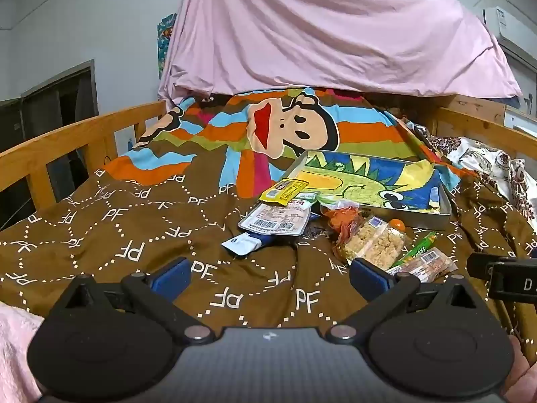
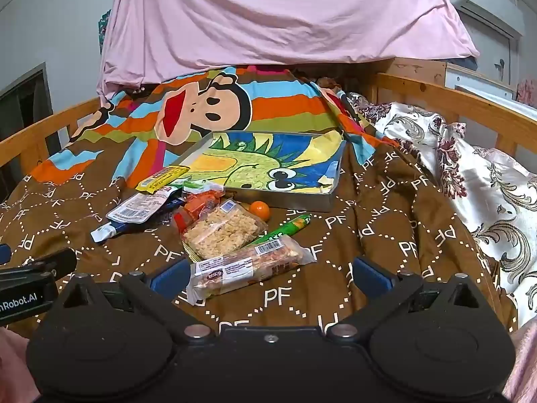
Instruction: Organize snacks
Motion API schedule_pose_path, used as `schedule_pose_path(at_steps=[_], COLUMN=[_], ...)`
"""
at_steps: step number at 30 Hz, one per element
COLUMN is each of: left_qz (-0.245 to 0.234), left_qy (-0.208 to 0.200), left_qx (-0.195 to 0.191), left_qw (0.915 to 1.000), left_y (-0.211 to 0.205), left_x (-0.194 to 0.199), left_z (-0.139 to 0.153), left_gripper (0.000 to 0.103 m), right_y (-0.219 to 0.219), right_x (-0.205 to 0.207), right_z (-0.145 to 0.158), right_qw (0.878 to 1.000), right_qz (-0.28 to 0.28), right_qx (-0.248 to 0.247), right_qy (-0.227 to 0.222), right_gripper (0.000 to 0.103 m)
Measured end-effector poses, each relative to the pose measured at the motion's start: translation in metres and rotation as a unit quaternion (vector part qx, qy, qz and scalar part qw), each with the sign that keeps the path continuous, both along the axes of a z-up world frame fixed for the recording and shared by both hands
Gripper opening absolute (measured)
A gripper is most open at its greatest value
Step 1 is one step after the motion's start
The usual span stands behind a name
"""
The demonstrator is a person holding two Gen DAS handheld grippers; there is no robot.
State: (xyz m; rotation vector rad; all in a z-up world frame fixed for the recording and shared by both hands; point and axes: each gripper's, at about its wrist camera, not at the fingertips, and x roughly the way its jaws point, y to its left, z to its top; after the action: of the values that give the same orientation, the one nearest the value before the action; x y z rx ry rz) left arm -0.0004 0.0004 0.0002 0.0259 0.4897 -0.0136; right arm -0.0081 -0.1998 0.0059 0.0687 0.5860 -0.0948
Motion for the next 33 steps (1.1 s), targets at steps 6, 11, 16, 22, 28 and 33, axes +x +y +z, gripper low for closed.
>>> schedule_pose_path(at_steps=[6, 11, 16, 22, 28, 33], left_qz=[-0.001, -0.006, -0.007, -0.007, -0.006, -0.006], left_qy=[0.004, 0.009, 0.01, 0.011, 0.01, 0.011], left_qx=[-0.002, 0.003, 0.005, 0.006, 0.005, 0.006], left_qw=[1.0, 0.9999, 0.9999, 0.9999, 0.9999, 0.9999], left_y=[0.005, -0.001, -0.003, -0.004, -0.004, -0.004], left_x=[-0.001, -0.001, 0.001, 0.001, 0.001, 0.001], left_z=[0.0, -0.001, -0.001, -0.002, -0.002, -0.003], left_gripper=[0.103, 0.103, 0.103, 0.103, 0.103, 0.103], right_y=[0.004, -0.004, 0.0, -0.001, -0.001, -0.002], right_x=[0.001, 0.002, 0.003, 0.003, 0.002, 0.002], right_z=[0.001, 0.0, -0.002, -0.003, -0.004, -0.006], right_qw=[1.0, 1.0, 1.0, 1.0, 1.0, 1.0], right_qz=[-0.004, -0.004, -0.005, -0.005, -0.005, -0.005], right_qx=[0.001, 0.006, 0.001, 0.001, 0.001, 0.002], right_qy=[0.007, 0.01, 0.012, 0.012, 0.013, 0.013], right_gripper=[0.102, 0.102, 0.102, 0.102, 0.102, 0.102])
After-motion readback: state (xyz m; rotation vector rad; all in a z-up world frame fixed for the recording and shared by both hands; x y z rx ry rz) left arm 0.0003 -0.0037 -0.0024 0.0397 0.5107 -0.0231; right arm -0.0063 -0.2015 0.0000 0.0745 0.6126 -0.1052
